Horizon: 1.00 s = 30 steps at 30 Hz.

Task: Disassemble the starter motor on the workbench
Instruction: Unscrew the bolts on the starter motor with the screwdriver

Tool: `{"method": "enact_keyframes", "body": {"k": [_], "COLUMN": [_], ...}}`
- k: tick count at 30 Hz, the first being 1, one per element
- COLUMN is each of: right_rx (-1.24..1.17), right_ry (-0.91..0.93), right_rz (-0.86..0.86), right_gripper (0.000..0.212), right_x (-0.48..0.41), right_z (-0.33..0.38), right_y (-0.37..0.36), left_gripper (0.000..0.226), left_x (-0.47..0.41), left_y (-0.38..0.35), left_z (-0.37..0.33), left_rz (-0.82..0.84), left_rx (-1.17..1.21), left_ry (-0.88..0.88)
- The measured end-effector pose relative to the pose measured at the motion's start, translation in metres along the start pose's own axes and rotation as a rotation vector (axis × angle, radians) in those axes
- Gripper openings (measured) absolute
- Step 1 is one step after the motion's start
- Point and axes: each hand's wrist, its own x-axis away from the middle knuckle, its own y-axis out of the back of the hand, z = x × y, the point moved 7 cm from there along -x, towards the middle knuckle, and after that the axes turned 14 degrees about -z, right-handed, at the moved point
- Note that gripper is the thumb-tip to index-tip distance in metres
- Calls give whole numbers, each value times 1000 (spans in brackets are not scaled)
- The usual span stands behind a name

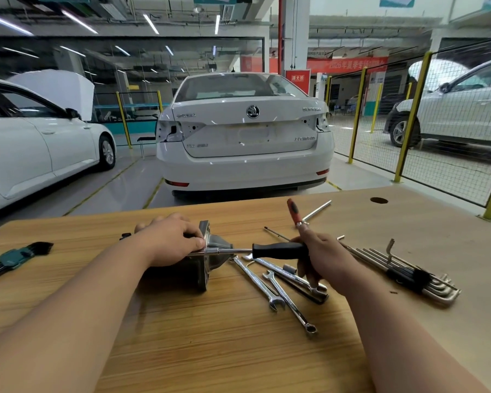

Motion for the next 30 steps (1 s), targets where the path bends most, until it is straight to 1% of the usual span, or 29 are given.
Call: {"method": "enact_keyframes", "body": {"k": [3,6,9,12,14,17,18,19,21,23,26,28,30], "right_rx": [8,9,23,-19,-43,-76,-96,-114,-143,-161,-180,-187,-145], "right_ry": [-16,19,104,165,190,201,196,190,179,168,146,144,159], "right_rz": [-21,-13,2,-3,-7,4,14,24,41,48,49,52,47], "right_gripper": [52,38,23,14,15,19,20,21,23,26,32,36,40], "right_x": [-3,-4,-2,-2,-2,-1,0,0,1,1,-1,-2,-2], "right_z": [-3,-3,1,3,4,6,7,7,8,6,3,2,3], "right_y": [0,0,1,4,6,7,7,7,7,7,8,8,7], "left_gripper": [10,15,37,45,58,79,83,86,86,80,69,64,63], "left_x": [-2,-3,-4,-4,-3,-4,-3,-3,-3,-5,-9,-10,-10], "left_y": [0,-1,0,5,10,10,6,2,-2,-3,-4,-4,-3], "left_z": [-2,-1,1,5,10,20,23,25,26,25,22,21,20], "left_rz": [-3,-10,0,-86,-122,-64,-31,-13,-41,-73,-71,-82,-83], "left_rx": [-19,50,190,246,134,-230,-273,-262,-217,-222,-244,-251,-254], "left_ry": [16,30,107,191,216,192,186,188,208,220,221,204,193]}}
